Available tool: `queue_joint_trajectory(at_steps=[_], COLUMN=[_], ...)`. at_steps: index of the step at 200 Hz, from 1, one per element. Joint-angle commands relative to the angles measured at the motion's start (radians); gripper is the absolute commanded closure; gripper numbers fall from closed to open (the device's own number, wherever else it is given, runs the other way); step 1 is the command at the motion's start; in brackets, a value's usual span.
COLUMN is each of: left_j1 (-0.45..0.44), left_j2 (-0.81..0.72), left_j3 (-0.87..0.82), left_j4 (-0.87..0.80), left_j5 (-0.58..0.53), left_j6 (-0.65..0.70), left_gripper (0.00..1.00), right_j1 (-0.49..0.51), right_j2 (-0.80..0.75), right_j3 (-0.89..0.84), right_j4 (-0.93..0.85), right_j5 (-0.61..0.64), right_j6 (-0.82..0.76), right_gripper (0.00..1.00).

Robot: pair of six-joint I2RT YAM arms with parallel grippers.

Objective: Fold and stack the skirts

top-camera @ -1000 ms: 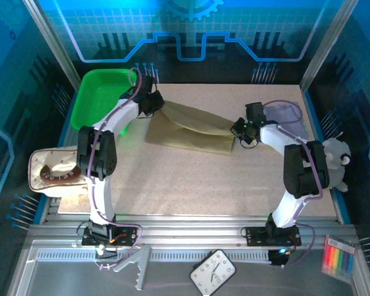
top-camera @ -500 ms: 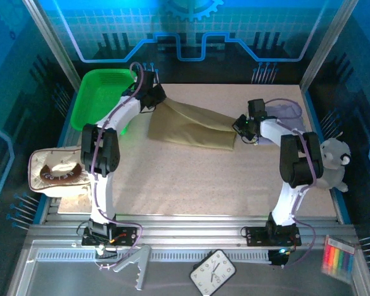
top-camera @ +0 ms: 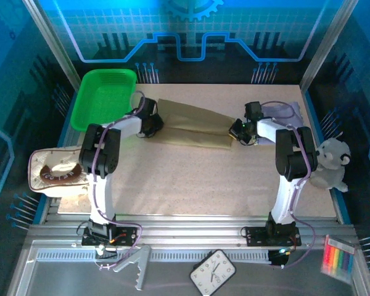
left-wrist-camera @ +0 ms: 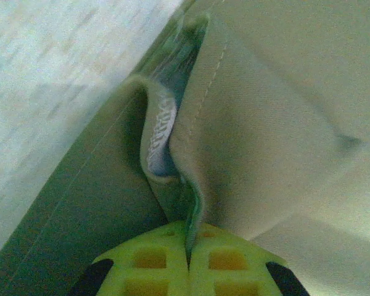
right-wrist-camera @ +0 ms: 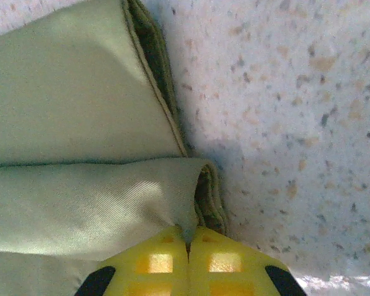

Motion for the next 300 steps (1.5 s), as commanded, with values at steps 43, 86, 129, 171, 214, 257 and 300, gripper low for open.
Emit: queue_joint_trajectory(at_steps=[43, 86, 129, 171, 214, 257, 300], left_j1=[-0.049, -0.048, 0.033, 0.033, 0.033, 0.033, 0.033], left_j2=[-0.388, -0.687, -0.709, -0.585, -0.5, -0.42, -0.37], left_j3=[-0.475, -0.512, -0.419, -0.263, -0.144, -0.029, 0.012], left_j4=[-0.048, -0.233, -0.249, -0.263, -0.241, -0.271, -0.262], left_j5=[0.0, -0.103, -0.097, -0.099, -0.076, -0.101, -0.083], left_j6=[-0.17, -0.179, -0.141, -0.064, -0.01, 0.049, 0.077], left_gripper=[1.0, 1.0, 1.0, 1.0, 1.0, 1.0, 1.0], right_j1=[0.007, 0.001, -0.004, -0.004, -0.01, -0.017, -0.032], right_j2=[-0.131, -0.286, -0.33, -0.252, -0.218, -0.193, -0.186], right_j3=[-0.116, -0.183, -0.13, -0.061, -0.05, -0.03, -0.029], right_j4=[-0.21, -0.261, -0.26, -0.238, -0.21, -0.203, -0.198], right_j5=[-0.048, -0.077, -0.101, -0.13, -0.105, -0.097, -0.08], right_j6=[-0.163, -0.154, -0.129, -0.114, -0.087, -0.081, -0.075], right_gripper=[1.0, 1.0, 1.0, 1.0, 1.0, 1.0, 1.0])
